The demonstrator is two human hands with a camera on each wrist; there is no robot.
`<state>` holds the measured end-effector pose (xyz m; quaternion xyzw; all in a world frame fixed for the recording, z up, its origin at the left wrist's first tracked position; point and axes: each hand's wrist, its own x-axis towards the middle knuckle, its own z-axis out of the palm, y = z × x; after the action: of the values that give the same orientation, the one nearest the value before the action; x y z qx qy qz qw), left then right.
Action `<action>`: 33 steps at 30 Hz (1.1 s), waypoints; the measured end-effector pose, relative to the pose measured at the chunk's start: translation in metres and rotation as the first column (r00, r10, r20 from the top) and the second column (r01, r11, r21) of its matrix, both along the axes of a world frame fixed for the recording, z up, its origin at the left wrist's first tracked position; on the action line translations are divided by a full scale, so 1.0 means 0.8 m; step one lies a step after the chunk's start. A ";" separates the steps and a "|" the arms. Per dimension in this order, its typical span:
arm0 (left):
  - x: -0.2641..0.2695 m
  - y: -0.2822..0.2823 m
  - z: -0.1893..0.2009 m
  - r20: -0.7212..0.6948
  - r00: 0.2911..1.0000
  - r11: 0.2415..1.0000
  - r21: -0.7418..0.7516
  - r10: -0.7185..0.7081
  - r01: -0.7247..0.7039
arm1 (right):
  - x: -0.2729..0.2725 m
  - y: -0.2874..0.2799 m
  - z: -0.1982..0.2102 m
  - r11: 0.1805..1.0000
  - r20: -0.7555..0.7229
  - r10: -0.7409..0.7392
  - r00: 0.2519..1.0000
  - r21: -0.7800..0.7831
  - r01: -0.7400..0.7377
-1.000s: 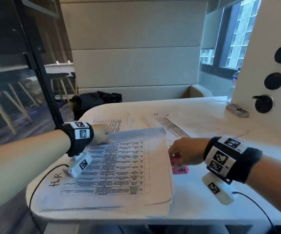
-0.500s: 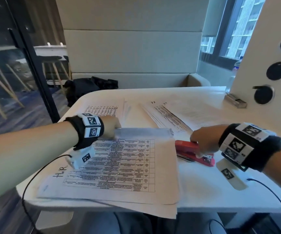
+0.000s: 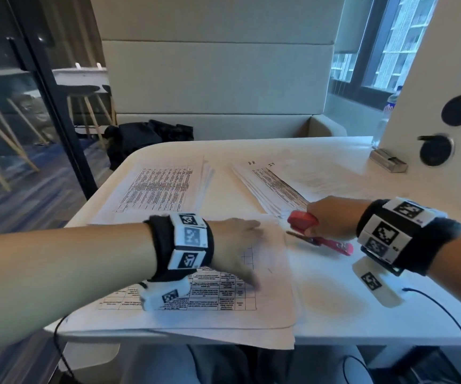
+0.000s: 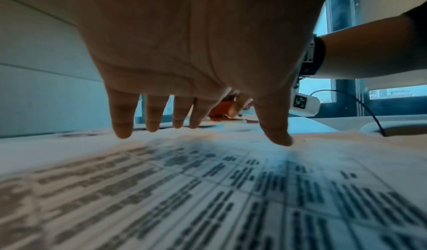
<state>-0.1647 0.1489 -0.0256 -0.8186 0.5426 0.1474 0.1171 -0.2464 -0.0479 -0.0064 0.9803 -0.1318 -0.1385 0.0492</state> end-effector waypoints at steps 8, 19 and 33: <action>0.005 -0.018 -0.014 -0.025 0.997 0.973 0.222 0.067 -0.060 | -0.002 0.017 -0.001 0.960 0.101 0.197 0.975 0.181 -0.213; 0.015 -0.020 -0.024 -0.029 0.997 0.979 0.190 0.078 -0.071 | -0.002 0.025 -0.029 0.943 -0.062 0.331 0.942 0.059 -0.328; 0.017 -0.018 -0.027 -0.029 0.996 0.979 0.190 0.079 -0.072 | 0.008 0.023 -0.032 0.925 -0.055 0.371 0.927 0.116 -0.363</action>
<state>-0.1510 0.1341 -0.0472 -0.8210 0.4967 0.2175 0.1788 -0.2397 -0.0299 -0.0318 0.9829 0.0632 -0.1707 0.0285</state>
